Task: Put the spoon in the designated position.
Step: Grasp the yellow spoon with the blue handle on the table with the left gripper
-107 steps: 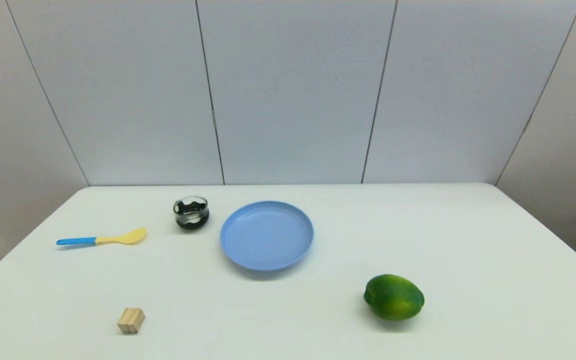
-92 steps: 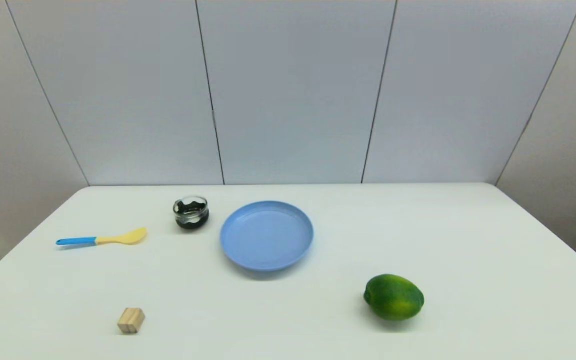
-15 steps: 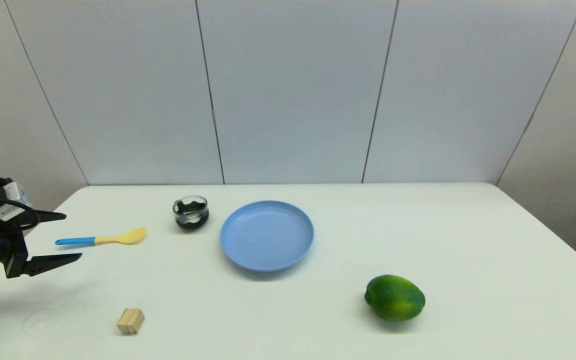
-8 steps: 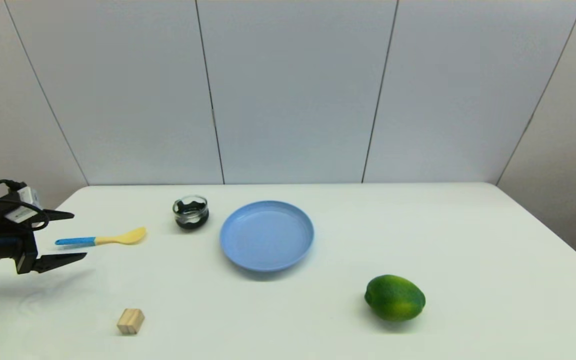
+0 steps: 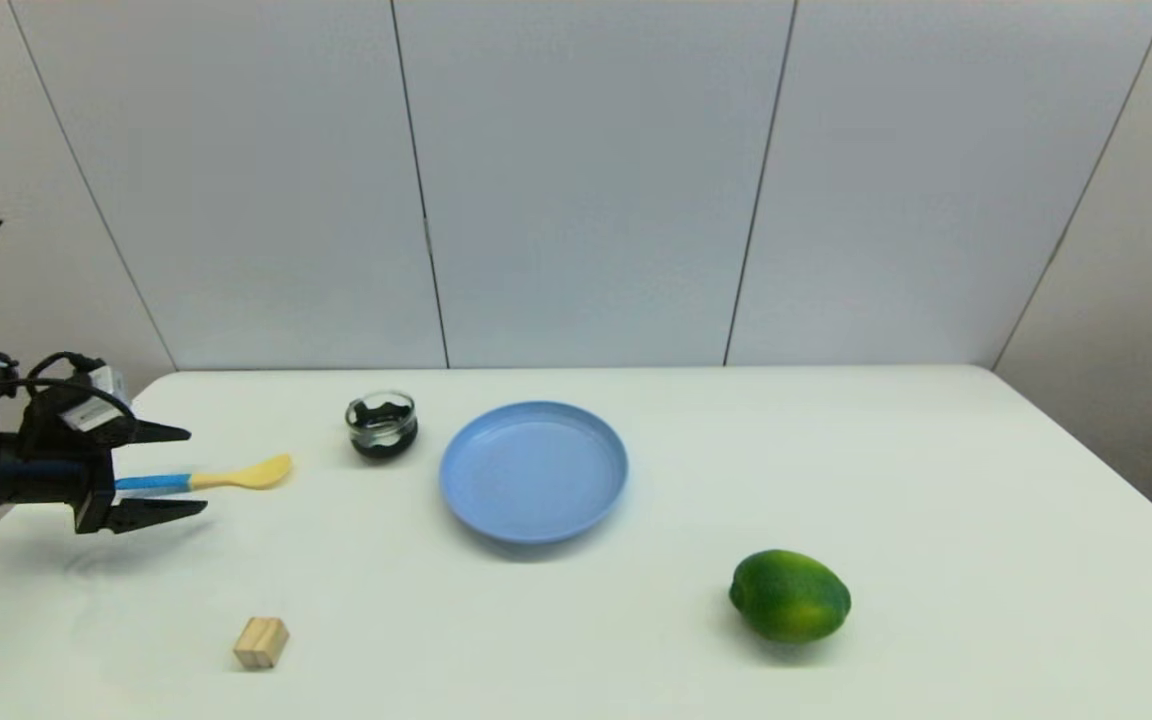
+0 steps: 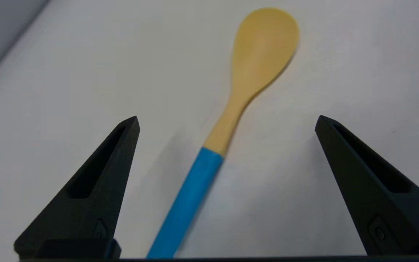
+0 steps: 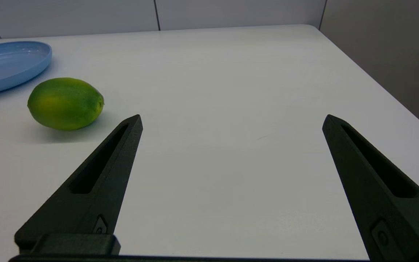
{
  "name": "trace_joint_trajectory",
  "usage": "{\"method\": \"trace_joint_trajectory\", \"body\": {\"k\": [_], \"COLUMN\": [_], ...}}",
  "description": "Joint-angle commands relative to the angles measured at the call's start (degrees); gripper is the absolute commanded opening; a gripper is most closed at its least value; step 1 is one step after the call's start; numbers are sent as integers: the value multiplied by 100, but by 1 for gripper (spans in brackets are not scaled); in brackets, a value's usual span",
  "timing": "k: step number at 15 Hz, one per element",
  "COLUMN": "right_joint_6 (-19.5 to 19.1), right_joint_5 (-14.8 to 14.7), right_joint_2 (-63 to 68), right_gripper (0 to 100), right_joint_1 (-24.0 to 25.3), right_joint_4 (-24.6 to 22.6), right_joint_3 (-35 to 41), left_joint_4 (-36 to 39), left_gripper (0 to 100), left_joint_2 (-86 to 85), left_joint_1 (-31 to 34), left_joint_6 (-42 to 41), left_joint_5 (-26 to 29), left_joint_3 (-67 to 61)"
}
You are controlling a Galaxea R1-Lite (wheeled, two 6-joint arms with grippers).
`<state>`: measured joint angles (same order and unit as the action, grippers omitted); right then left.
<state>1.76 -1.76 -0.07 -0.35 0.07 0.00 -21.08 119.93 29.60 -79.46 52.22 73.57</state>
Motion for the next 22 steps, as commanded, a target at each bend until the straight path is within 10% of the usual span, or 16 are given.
{"method": "trace_joint_trajectory", "body": {"k": [1,22], "right_joint_6": [0,0], "right_joint_5": [0,0], "right_joint_2": [7,7], "right_gripper": [100,100], "right_joint_1": [0,0], "right_joint_4": [1,1], "right_joint_3": [0,0], "left_joint_4": [-274,-388], "left_gripper": [100,100], "left_joint_2": [136,505], "left_joint_1": [-24,169], "left_joint_6": [-26,651], "left_joint_5": [-63,-450], "left_joint_3": [202,580]}}
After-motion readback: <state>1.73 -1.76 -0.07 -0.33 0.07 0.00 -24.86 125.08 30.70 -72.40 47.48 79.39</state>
